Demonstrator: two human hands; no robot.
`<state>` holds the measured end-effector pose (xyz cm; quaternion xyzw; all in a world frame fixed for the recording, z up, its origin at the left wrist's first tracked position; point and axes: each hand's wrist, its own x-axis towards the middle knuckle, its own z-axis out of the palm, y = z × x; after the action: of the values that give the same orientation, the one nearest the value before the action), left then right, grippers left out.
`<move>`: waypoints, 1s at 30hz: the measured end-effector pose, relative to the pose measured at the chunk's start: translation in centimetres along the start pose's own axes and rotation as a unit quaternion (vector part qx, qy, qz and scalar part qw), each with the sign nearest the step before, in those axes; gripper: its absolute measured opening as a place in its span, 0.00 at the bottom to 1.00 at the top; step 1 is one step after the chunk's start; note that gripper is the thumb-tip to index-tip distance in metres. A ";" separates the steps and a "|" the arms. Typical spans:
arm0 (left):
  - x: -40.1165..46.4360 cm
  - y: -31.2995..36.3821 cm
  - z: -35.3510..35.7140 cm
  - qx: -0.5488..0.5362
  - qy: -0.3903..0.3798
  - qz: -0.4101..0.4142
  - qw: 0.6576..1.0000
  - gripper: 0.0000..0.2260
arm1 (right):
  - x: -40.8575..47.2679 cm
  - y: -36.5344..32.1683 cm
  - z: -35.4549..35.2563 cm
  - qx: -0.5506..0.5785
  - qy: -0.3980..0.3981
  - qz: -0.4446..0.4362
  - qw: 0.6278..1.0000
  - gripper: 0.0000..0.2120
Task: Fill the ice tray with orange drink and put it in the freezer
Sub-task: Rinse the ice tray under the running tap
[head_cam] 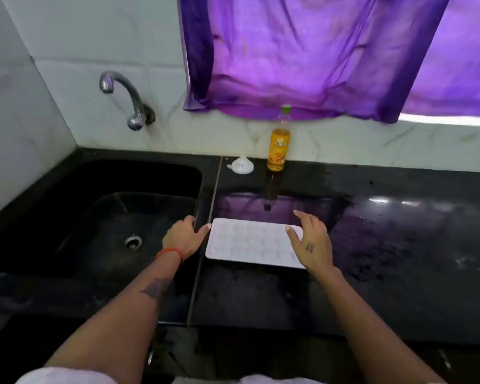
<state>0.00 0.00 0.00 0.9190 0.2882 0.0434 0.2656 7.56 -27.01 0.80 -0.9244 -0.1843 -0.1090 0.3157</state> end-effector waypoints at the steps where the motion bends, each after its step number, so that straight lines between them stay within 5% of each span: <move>1: -0.6 -0.1 0.4 -0.014 -0.016 -0.027 0.999 0.26 | -0.3 0.8 0.0 -0.003 -0.014 0.043 0.999 0.22; 6: -2.6 0.1 2.6 -0.148 -0.032 -0.090 0.984 0.19 | -1.0 3.1 0.7 -0.005 -0.125 0.195 0.973 0.26; 11: -2.5 0.7 3.3 -0.266 -0.050 -0.121 0.955 0.07 | -0.5 2.7 1.4 0.074 -0.105 0.249 0.960 0.19; 18: 0.1 -2.5 0.2 -0.463 -0.011 -0.202 0.863 0.05 | 2.1 -1.6 4.1 0.166 -0.092 0.237 0.953 0.19; 26: 5.5 -10.2 -7.6 -0.558 0.066 -0.206 0.801 0.05 | 7.6 -12.2 10.4 0.243 -0.115 0.175 0.947 0.18; 30: 8.4 -14.5 -10.7 -0.584 0.108 -0.216 0.775 0.04 | 11.4 -17.1 14.6 0.194 -0.153 0.146 0.958 0.16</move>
<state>-2.92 19.66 1.10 0.4900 0.4253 0.2438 0.7208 12.14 -2.30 2.39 -0.8677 -0.1107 0.1189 0.4697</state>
